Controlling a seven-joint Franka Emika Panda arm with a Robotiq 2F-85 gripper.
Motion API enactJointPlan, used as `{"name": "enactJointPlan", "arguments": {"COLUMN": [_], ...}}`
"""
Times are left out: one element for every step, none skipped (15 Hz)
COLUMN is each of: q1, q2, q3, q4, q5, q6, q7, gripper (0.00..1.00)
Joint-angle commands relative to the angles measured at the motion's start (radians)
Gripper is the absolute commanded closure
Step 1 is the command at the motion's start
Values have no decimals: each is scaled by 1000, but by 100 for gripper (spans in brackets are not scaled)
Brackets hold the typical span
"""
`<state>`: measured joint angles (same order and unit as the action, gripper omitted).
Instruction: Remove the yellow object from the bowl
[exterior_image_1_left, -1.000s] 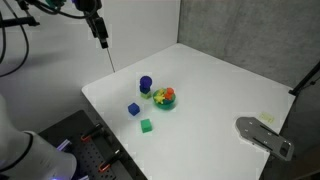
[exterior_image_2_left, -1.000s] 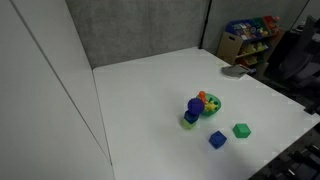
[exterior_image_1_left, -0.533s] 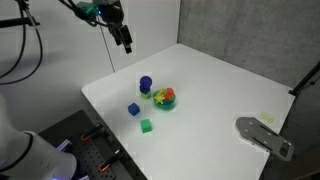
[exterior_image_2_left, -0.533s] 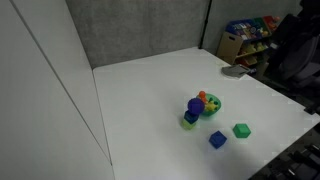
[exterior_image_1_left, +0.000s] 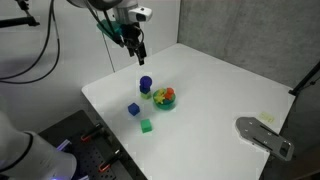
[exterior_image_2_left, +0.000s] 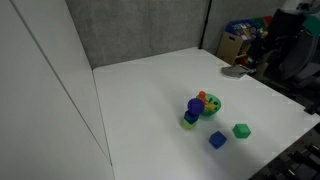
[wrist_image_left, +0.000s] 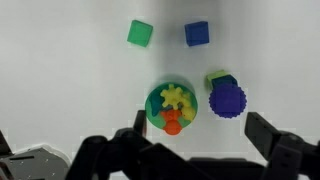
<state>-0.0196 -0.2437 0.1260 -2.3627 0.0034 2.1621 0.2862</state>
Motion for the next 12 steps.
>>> {"name": "enactJointPlan", "arguments": {"q1": [19, 22, 23, 24, 25, 26, 28, 33, 34, 36, 36, 38], "q2": [119, 146, 178, 207, 236, 261, 281, 230, 248, 254, 253, 250], "q3": [-26, -30, -31, -34, -37, -40, -43, -45, -48, -50, -50, -50], "q4": [61, 69, 80, 93, 105, 119, 133, 80, 88, 88, 87, 87], "q5": [11, 14, 8, 5, 3, -1, 1, 2, 2, 2, 2, 2], "q6": [47, 64, 81, 90, 97, 100, 92, 100, 100, 100, 100, 100], "q7": [-30, -37, -31, -27, -21, -9, -6, -13, -13, -13, -13, -13], "gripper": [0, 0, 0, 0, 0, 0, 0, 0, 0, 0, 0, 0]}}
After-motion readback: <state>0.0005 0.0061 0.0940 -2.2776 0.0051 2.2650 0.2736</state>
